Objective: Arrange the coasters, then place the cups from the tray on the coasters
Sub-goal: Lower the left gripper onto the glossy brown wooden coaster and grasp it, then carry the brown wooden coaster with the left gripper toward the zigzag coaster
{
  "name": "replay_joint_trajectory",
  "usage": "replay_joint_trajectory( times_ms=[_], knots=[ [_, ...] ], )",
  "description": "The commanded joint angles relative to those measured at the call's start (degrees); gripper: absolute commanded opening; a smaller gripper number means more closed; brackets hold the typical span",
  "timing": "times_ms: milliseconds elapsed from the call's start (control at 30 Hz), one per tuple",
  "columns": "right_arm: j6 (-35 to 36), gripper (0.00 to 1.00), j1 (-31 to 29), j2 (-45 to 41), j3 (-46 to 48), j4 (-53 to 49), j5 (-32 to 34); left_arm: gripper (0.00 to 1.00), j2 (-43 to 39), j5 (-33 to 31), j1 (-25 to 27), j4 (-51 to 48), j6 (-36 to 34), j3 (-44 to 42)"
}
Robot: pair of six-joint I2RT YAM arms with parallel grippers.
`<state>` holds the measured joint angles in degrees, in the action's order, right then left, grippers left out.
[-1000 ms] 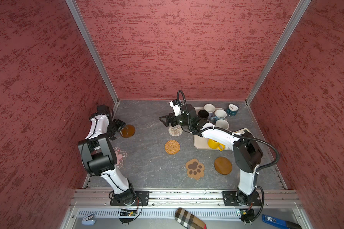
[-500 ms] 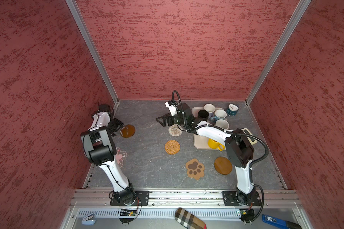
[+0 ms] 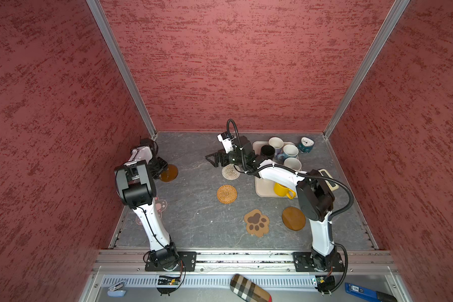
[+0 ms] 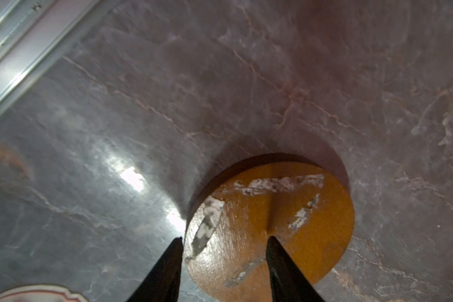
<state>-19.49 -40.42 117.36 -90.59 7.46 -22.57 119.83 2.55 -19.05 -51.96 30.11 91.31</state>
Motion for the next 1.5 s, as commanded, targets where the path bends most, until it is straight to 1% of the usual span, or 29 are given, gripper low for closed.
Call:
replay_joint_trajectory(
  times_ms=[0, 167, 300, 367, 633, 767, 1000, 1100, 1467],
  knots=[
    [0.5, 0.99, 0.1, 0.0, -0.2, 1.1, -1.0, 0.51, 1.2, -0.2, 0.4, 1.2, -0.8, 0.6],
    [0.2, 0.99, 0.3, -0.2, 0.2, 1.4, -1.0, 0.5, 1.5, 0.3, 0.4, 2.1, -1.2, 0.0],
    [0.0, 0.99, 0.4, 0.0, 0.4, 1.7, -1.2, 0.61, 1.3, 0.0, 0.2, 1.7, -2.4, -0.1],
    [-0.1, 0.99, 0.4, 0.0, 0.4, 1.8, -1.3, 0.64, 1.0, -0.3, -0.1, 1.7, -3.4, -0.3],
    [-0.6, 0.99, 0.5, 0.1, 0.5, 2.3, -1.5, 0.65, 0.0, -0.5, -0.8, 1.9, -5.7, -1.3],
    [-0.8, 0.99, 0.5, 0.4, 0.6, 2.6, -1.8, 0.63, 0.5, -1.0, -0.8, 1.8, -6.0, -1.3],
    [-0.9, 0.99, 0.9, 0.3, 0.6, 2.5, -1.8, 0.53, 1.7, -0.2, -0.5, 2.7, -5.9, -1.2],
    [-1.2, 0.99, 1.0, 0.4, 0.7, 2.6, -1.8, 0.51, 2.2, -0.4, 0.0, 2.5, -6.0, -0.6],
    [-1.3, 0.99, 1.3, 0.1, 0.8, 2.5, -1.5, 0.49, 4.0, -0.3, 2.7, 2.7, -5.3, 0.3]
  ],
)
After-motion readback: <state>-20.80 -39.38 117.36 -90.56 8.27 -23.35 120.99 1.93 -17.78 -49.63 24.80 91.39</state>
